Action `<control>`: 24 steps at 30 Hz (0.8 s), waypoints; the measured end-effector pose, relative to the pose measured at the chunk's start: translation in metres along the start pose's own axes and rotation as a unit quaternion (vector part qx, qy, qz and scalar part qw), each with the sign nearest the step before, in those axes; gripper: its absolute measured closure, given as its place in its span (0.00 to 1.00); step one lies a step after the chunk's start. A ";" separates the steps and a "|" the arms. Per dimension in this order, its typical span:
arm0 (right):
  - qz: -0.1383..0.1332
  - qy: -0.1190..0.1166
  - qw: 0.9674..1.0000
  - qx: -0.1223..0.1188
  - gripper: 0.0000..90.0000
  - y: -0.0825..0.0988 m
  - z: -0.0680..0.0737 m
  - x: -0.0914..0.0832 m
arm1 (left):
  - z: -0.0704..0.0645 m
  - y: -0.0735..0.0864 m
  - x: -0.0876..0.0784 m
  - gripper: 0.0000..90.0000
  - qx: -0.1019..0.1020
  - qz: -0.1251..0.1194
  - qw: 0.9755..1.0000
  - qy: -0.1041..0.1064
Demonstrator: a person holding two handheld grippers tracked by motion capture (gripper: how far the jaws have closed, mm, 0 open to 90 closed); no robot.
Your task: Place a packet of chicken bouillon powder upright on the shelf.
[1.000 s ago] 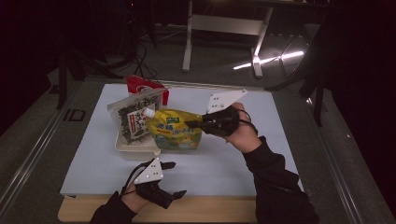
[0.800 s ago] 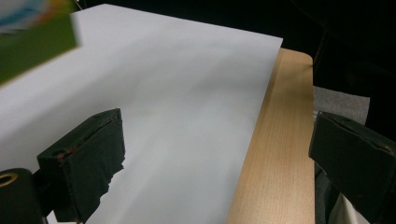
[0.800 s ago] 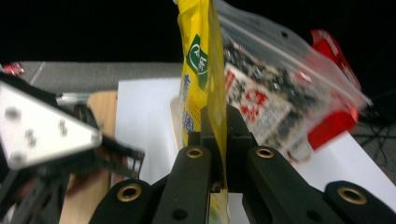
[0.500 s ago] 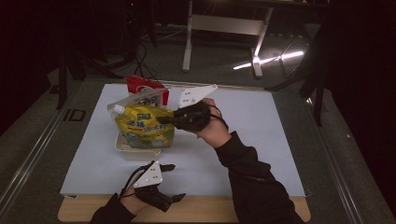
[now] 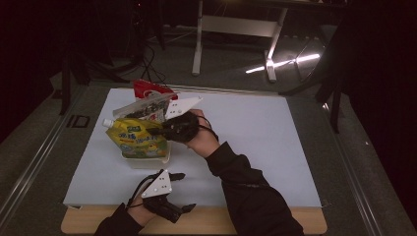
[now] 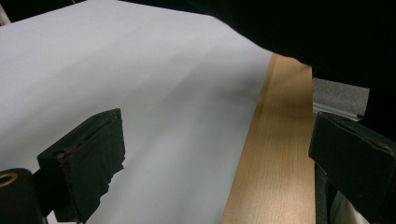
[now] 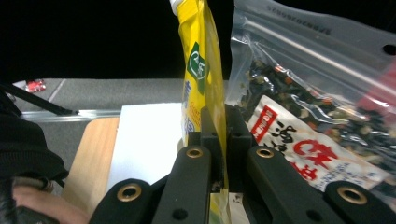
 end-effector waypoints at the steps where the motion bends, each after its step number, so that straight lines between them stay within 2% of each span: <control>1: 0.000 -0.004 1.000 0.003 1.00 0.001 0.000 0.003 | 0.000 0.001 0.000 0.05 0.002 0.002 1.000 -0.001; 10: -0.001 -0.014 0.999 0.034 1.00 0.018 -0.002 0.018 | 0.003 0.001 -0.001 0.05 -0.001 0.001 1.000 -0.005; 13: -0.007 -0.008 0.999 0.041 1.00 0.023 -0.002 0.021 | 0.004 0.001 -0.001 0.05 -0.002 0.000 1.000 -0.005; 15: 0.005 -0.007 0.999 0.042 0.98 0.027 -0.002 0.024 | 0.004 0.001 -0.001 0.05 -0.001 0.002 1.000 -0.006; 18: 0.006 -0.010 0.999 0.048 0.86 0.029 -0.003 0.023 | 0.004 0.002 -0.001 0.05 -0.001 0.002 1.000 -0.008; 24: 0.019 0.011 0.999 0.040 0.70 0.037 -0.003 0.010 | 0.005 0.002 0.000 0.05 -0.003 0.002 1.000 -0.008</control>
Point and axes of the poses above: each handheld gripper's, and its own axes: x roughly forward along the jaws, y roughly out of its underside, z roughly to its left, the point moved 9 cm from there along x, roughly forward along the jaws, and after that the axes turned 14 degrees about z, right-handed, at the moved point
